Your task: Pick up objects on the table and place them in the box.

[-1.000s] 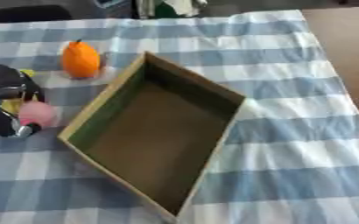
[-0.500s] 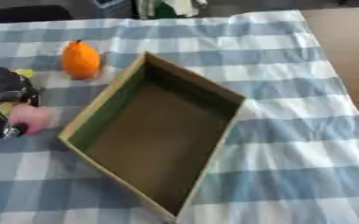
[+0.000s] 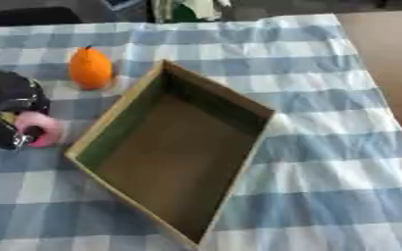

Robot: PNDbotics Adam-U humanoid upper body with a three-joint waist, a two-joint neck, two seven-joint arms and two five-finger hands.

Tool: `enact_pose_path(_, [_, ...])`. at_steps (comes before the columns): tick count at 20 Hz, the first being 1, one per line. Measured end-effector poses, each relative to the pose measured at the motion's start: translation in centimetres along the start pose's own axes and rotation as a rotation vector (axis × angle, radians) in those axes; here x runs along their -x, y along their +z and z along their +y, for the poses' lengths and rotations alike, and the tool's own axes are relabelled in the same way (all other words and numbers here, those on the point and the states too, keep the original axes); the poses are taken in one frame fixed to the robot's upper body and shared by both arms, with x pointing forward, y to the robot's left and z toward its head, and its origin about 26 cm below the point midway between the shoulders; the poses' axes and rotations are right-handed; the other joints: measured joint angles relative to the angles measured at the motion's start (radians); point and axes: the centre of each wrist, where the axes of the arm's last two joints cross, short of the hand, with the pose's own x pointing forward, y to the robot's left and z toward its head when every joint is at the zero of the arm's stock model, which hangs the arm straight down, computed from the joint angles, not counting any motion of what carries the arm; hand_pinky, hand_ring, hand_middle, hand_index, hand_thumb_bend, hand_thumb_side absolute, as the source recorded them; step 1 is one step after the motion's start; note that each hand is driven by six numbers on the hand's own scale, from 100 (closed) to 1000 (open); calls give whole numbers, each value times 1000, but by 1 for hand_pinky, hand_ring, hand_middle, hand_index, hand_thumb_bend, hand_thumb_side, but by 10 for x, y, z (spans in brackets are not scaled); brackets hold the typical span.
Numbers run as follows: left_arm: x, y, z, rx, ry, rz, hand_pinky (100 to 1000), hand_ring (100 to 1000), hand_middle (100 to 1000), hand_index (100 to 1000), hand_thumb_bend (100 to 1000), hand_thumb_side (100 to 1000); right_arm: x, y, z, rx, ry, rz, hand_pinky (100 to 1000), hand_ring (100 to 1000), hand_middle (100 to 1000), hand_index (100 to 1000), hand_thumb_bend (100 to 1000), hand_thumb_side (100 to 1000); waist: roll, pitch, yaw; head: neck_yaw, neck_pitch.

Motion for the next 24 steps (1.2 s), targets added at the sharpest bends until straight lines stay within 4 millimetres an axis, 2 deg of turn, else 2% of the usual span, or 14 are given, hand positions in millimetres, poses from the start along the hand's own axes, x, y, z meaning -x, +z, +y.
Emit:
enact_pose_path(5, [-3, 9, 12, -120, 20, 58, 252, 458, 345, 487, 100, 175, 0, 0, 0, 3, -1, 3, 794, 650, 526, 778, 100, 637, 0, 0, 3, -1, 0])
enact_pose_path(11, [-14, 24, 35, -293, -4, 77, 199, 427, 321, 462, 100, 180, 0, 0, 0, 4, -1, 4, 793, 651, 527, 777, 100, 638, 1, -2, 5, -9, 8])
enact_pose_path(18, [-48, 44, 82, -544, -36, -46, 160, 398, 315, 458, 100, 251, 2, 0, 1, 1, -6, 8, 792, 652, 528, 777, 100, 638, 5, -18, 16, -10, 17])
enact_pose_path(24, [-79, 43, 108, -656, -21, -194, 142, 382, 311, 454, 100, 314, 2, -2, 3, -11, -13, 8, 791, 653, 529, 777, 100, 638, 11, -26, 19, -12, 19])
